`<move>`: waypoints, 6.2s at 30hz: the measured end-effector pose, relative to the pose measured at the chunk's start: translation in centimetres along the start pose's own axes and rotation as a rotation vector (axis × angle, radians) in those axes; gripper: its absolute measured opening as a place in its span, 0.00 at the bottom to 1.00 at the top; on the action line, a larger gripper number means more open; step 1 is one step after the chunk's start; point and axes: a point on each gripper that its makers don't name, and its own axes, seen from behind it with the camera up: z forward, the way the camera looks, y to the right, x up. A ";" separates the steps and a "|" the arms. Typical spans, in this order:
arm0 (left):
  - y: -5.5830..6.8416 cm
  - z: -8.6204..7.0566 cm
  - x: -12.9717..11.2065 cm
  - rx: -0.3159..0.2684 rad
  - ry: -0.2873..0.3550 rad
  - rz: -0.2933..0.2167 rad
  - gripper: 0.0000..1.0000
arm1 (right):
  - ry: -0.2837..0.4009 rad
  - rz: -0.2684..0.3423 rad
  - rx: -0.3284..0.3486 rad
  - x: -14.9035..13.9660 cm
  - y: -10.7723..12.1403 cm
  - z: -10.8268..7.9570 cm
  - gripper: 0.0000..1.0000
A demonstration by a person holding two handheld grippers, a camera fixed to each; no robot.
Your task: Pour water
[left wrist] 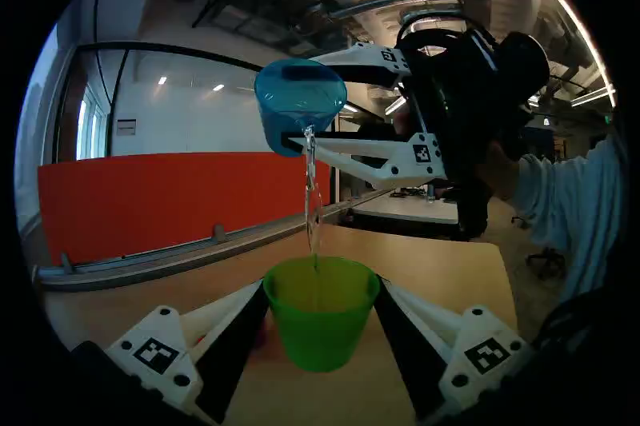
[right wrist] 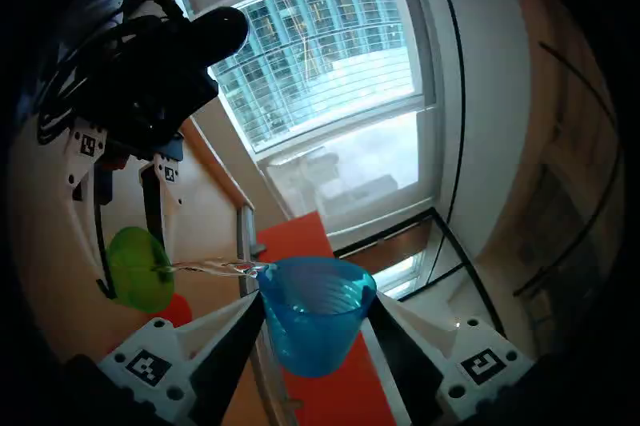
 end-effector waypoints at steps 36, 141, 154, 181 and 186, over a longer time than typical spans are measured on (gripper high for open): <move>0.2 0.2 0.1 -0.003 -0.007 0.000 0.88 | 0.011 -0.140 -0.028 0.7 1.6 0.2 0.90; -1.7 0.0 0.3 0.029 0.001 0.000 0.88 | 0.021 0.087 -0.042 2.9 1.7 0.0 0.89; -1.7 -0.2 0.6 0.034 0.001 0.010 0.88 | 0.015 0.647 0.017 2.9 -1.0 -0.8 0.89; -3.0 -1.4 0.5 0.076 -0.005 0.013 0.88 | -0.028 1.116 0.030 -0.2 -2.3 -2.7 0.90; -3.3 -1.8 0.3 0.086 -0.018 0.009 0.88 | -0.045 1.114 0.019 -1.3 -2.6 -4.0 0.90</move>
